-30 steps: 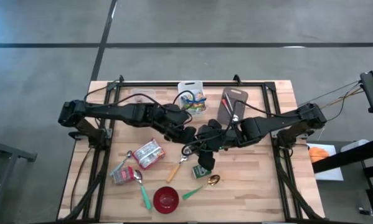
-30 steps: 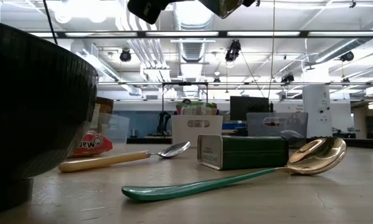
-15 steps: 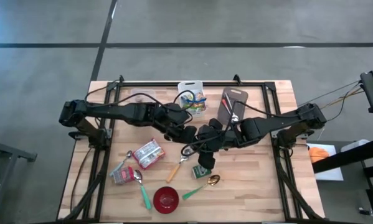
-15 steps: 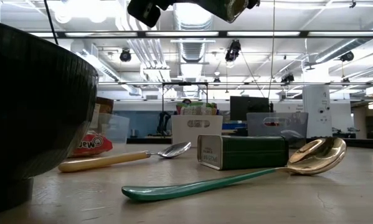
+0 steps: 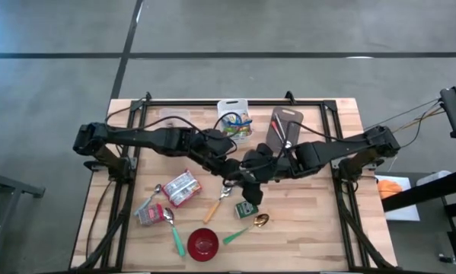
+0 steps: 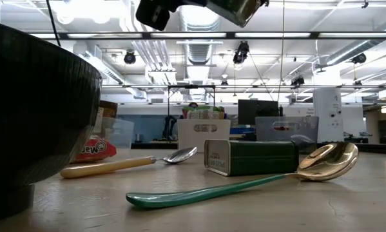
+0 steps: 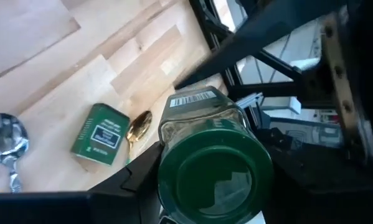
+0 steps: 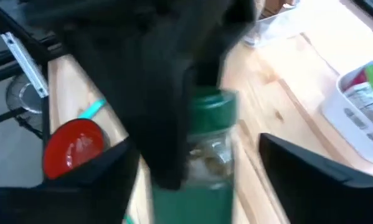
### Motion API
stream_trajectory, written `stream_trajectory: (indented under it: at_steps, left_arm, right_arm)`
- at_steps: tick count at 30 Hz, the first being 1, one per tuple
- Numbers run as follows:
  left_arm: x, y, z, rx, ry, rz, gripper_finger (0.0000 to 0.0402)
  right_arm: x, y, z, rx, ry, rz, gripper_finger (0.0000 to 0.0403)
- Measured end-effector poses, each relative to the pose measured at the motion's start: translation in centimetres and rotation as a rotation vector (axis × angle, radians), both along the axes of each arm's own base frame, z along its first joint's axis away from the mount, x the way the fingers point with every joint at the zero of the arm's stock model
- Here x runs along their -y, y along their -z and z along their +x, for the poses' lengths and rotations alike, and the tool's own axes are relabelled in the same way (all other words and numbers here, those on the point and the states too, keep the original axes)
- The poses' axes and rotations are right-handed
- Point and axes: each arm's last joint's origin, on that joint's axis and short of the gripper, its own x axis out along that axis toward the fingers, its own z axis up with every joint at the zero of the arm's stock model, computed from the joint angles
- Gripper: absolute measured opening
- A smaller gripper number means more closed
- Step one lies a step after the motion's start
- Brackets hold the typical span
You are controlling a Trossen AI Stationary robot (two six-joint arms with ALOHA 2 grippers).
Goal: Pick & Place Food Item
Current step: Put the green seasoning bottle into the transparent bin
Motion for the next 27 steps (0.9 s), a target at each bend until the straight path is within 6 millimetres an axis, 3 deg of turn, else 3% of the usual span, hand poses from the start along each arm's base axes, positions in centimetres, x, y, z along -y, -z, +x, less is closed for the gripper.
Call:
stream_trajectory:
  at_steps: [5,14,19,27]
  left_arm:
    - [-0.4,0.1,-0.1,-0.009,0.009,0.046,0.0192]
    - [-2.9,-1.4,-3.0,-0.061,-0.005,0.13,0.0192]
    - [-5.9,-2.9,-6.4,-0.119,-0.082,0.231,0.0192]
    - [-12.9,-4.1,-13.8,-0.362,-0.345,0.413,0.0192]
  right_arm:
    - [0.0,-0.2,-0.1,-0.004,0.025,0.027,0.0387]
    - [-0.3,-1.5,-1.5,-0.012,0.062,0.074,0.0396]
    - [-1.1,-2.0,-2.4,-0.016,0.055,0.094,0.0397]
    - [-2.7,-2.2,-3.2,-0.02,0.046,0.138,0.0398]
